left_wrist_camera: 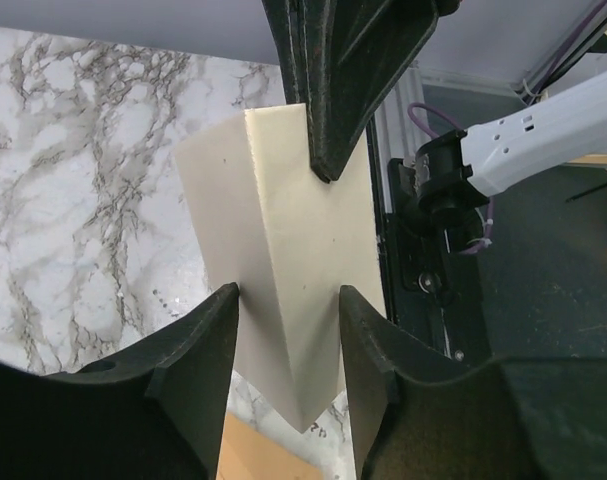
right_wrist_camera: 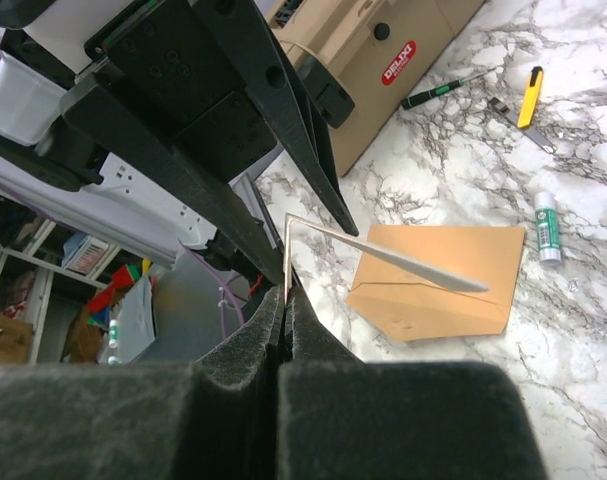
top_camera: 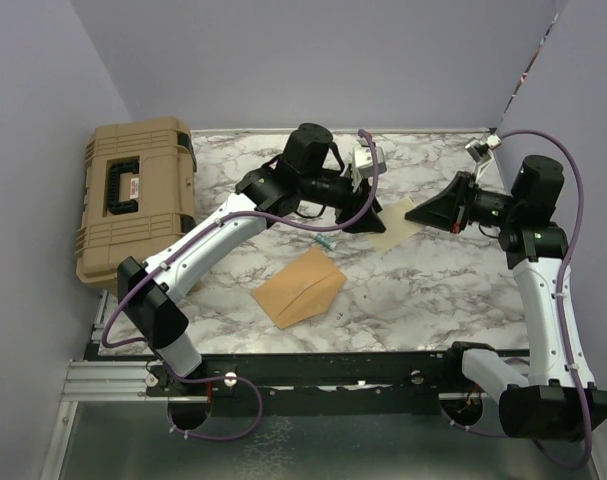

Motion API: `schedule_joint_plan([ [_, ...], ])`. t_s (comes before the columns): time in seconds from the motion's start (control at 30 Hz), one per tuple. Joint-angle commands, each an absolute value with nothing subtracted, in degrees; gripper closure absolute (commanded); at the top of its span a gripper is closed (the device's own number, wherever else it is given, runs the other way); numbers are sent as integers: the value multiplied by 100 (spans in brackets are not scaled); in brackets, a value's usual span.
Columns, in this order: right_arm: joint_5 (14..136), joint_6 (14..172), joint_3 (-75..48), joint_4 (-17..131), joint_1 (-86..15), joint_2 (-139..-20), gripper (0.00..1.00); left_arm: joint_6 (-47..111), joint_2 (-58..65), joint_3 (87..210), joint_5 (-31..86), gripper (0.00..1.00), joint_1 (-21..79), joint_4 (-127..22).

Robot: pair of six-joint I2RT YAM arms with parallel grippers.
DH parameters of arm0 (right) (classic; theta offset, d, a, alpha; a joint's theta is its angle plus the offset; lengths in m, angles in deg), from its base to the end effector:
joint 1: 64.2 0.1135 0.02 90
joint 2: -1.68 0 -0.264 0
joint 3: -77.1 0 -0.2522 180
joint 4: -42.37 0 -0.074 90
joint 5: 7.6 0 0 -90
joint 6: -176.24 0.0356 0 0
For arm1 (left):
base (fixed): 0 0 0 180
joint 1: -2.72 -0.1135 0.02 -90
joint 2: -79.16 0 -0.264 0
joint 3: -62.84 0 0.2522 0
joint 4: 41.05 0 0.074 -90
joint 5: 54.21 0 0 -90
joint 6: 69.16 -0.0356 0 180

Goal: Place the letter into the envelope and seal it

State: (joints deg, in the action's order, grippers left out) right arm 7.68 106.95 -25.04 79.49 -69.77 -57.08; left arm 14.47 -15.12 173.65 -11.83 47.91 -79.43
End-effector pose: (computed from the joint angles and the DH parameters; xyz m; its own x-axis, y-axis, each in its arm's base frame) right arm 0.2031 0.0147 0.3960 -0.6018 0.1523 -0.7840 -0.7212 0.3180 0.6154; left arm 0.2438 -0.2828 0.4120 -0.1540 0.2611 -0.9529 0.9846 -0.0406 -0.1702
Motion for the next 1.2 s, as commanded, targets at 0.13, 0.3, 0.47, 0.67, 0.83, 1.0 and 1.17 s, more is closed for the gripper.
schedule_joint_plan([
  [0.13,548,10395,-2342,8114,-6913,-5574,100,1598,-1560,17473,-1460,59,4782,-8126],
  [0.3,566,10395,-2395,7978,-6899,-5548,100,1921,-1662,17521,-1565,66,4789,-8127],
  [0.47,637,10558,-2566,7588,-6904,-5361,100,2063,-1788,17537,-1865,85,4785,-8127],
  [0.67,1253,10643,-2530,7703,-6904,-5261,100,2066,-1745,17593,-1519,100,4781,-8134],
  [0.83,2598,11019,-2397,7786,-6904,-4996,60,2396,-1718,17663,-1205,100,4780,-8112],
  [1.0,4169,11863,-2626,7554,-6901,-4381,19,3263,-1764,17754,-826,100,4711,-7825],
  [1.17,4130,13237,-3631,6216,-6902,-3893,6,4468,-1752,17723,-807,100,4685,-7108],
])
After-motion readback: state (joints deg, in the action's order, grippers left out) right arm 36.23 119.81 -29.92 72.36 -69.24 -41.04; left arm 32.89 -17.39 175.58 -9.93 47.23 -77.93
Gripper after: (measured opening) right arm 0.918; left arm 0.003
